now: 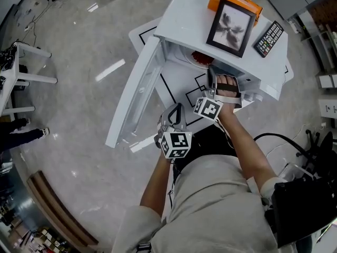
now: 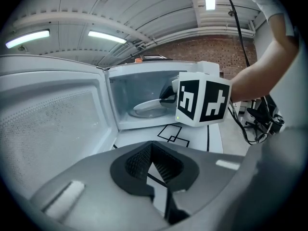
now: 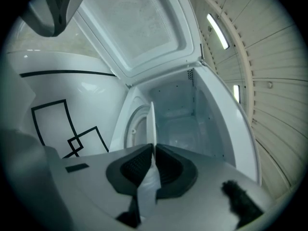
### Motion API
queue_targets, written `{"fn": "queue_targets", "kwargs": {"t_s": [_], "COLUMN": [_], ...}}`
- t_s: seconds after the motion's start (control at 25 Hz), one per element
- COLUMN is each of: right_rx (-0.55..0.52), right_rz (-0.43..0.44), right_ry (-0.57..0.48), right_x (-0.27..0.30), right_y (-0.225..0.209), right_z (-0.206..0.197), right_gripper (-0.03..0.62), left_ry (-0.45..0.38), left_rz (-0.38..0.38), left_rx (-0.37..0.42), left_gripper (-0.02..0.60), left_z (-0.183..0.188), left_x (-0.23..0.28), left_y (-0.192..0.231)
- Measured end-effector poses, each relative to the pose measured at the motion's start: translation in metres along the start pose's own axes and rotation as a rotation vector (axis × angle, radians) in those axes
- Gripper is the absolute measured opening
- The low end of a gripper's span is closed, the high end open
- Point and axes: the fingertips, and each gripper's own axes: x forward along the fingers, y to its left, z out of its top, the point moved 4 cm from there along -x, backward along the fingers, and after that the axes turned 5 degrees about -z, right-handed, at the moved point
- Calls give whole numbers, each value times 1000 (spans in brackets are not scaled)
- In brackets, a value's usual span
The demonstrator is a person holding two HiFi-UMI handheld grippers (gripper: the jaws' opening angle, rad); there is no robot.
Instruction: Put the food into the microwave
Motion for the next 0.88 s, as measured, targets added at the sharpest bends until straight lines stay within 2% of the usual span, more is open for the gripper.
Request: {"fn": "queue_targets", "kwargs": {"t_s": [0.28,0.56,0.88], "right_rx": [-26,-26,-28], "right_rz": [50,77,113], "right_ry": [25,41,40], "right_x": [26,45,61], "right_y": [10,12,17], "right_z": [4,8,13], "right_gripper": [26,21,21], "left_ry": [9,30,31], "left_rz": [-2,1,0], "left_rx": [-18,-79,-82], "left_gripper": [8,8,8], "left_z": [-5,-17,-17], "left_x": [4,5,9], "left_y": [5,11,14]}}
